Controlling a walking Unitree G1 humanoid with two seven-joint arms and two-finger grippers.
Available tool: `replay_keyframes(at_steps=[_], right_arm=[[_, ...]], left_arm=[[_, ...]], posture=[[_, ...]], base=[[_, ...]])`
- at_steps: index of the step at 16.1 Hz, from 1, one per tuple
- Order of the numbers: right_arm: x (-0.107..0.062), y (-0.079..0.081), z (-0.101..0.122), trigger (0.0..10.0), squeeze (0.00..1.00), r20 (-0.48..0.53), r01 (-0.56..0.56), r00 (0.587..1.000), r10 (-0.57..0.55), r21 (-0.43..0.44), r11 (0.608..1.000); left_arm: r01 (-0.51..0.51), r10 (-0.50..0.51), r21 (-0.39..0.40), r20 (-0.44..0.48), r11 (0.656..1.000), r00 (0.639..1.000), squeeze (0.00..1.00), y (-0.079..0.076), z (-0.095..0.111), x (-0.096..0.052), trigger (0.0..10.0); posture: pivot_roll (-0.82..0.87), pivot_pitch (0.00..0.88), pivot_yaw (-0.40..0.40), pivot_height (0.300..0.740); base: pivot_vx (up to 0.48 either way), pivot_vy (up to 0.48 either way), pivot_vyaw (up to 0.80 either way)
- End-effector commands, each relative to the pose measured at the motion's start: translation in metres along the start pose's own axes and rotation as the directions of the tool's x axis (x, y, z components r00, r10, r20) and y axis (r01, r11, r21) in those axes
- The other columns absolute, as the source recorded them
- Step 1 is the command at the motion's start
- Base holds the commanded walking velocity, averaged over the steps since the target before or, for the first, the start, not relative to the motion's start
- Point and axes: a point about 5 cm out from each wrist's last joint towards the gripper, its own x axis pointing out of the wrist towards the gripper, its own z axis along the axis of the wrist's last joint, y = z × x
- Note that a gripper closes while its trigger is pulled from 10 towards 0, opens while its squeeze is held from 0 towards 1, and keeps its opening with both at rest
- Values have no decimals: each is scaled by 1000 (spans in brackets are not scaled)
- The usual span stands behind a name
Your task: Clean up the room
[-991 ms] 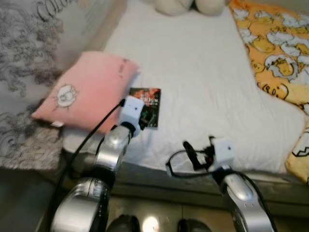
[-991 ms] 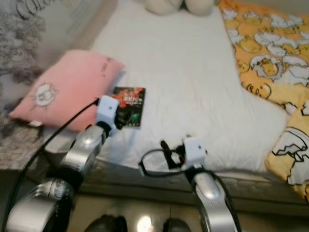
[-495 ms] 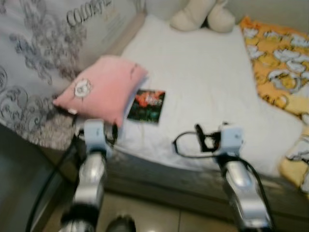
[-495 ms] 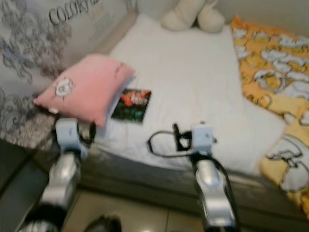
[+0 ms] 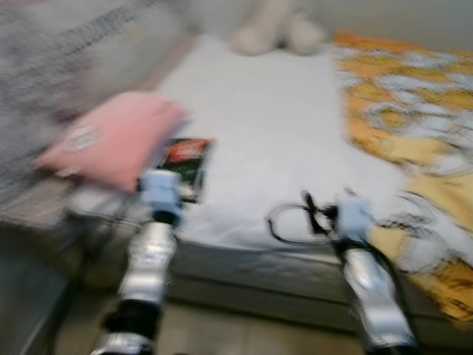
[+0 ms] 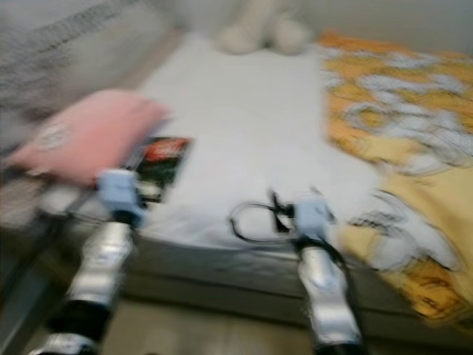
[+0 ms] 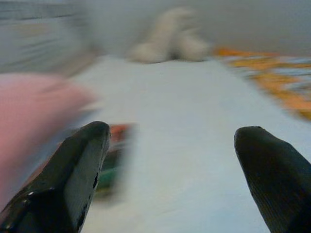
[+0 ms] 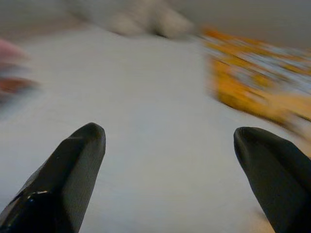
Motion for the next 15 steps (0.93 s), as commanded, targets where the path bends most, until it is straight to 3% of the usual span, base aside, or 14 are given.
replay_keyframes(at_steps=[1, 3, 4, 5, 7, 8, 12, 15], right_arm=[[3, 7, 7, 10000, 1000, 36, -22, 999, 21, 12, 1000], [3, 5, 7, 10000, 1000, 40, -25, 999, 24, 7, 1000], [4, 4, 4, 10000, 1000, 15, -36, 999, 35, 32, 999], [6, 2, 4, 10000, 1000, 8, -42, 999, 42, 41, 998], [5, 3, 3, 10000, 1000, 8, -52, 999, 52, 46, 998], [4, 5, 2, 10000, 1000, 8, -55, 998, 54, 103, 993], [1, 9, -1, 10000, 1000, 3, -58, 998, 59, 122, 991], [0, 9, -2, 10000, 1000, 10, -79, 997, 79, 87, 993]], left_arm=[[-11, 11, 30, 12, 999, 1000, 1000, 10, 7, 4, 10000], [-4, 4, 25, -11, 1000, 1000, 1000, 9, 5, 5, 10000], [27, -27, 21, -6, 999, 1000, 894, 6, 4, 4, 10000], [31, -30, 70, -9, 997, 1000, 0, 5, 2, 3, 10000], [-19, 19, 14, -60, 1000, 998, 0, 12, -9, 0, 10000], [-22, 23, 18, -64, 1000, 998, 0, 14, -10, -1, 10000], [-20, 31, 93, -126, 995, 992, 0, 14, -22, -4, 10000], [-29, 44, 109, -144, 994, 989, 0, 21, -24, -1, 10000]], posture=[[-63, 0, 31, 740], [-68, 0, 31, 740], [-73, 0, 28, 740], [-72, 0, 26, 740], [-65, 0, 20, 740], [-64, 0, 20, 740], [-71, 0, 27, 740], [-77, 0, 26, 740]], base=[[266, -398, -750], [300, -371, -750], [420, 0, -744], [0, 0, -738], [0, 0, -738], [0, 0, -731], [0, 0, -734], [0, 0, -725]])
